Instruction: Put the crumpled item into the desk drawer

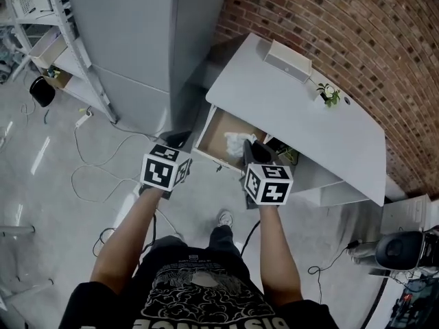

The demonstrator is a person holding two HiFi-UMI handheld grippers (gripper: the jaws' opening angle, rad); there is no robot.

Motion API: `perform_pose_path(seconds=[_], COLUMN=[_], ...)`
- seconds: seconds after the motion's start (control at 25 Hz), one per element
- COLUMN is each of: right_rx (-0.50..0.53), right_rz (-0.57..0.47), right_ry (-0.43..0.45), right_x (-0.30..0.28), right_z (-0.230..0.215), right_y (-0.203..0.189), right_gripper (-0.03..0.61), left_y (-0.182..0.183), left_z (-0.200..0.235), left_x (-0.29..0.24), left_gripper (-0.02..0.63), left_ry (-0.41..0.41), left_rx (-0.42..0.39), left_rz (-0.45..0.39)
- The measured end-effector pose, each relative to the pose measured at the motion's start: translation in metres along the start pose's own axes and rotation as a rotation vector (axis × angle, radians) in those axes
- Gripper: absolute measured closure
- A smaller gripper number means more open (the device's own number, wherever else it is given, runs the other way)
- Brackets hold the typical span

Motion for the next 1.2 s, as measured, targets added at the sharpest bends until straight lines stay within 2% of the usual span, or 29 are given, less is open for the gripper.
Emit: perform_pose_path(seconds=[0.56, 1.2], right_rx=[0.035, 0.082], right_rz=[0.084, 0.173], right_ry=[0.174, 0.320], right_x=[-0.056, -0.105], right_z=[-0.047, -0.068], right_y=[-0.001, -0.028], right_gripper=[0.554, 0.554], left_y=[0.006, -0.026], left_z=[-0.011, -0.016], left_x=[-0.039, -0.058], left_gripper=[0.614, 0.614], left_ry=[0.151, 0.285], left_rx=[0.104, 0.230], left_rz=[0.022, 0.061])
Point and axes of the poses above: the fingertips, and each gripper's own axes: x backward along the fingers, z to its left, y out of its top, the point moved 8 cm from there along x, backward along the fingers, and after that the axes turned 5 degrees about x, right-handed, at the moved point
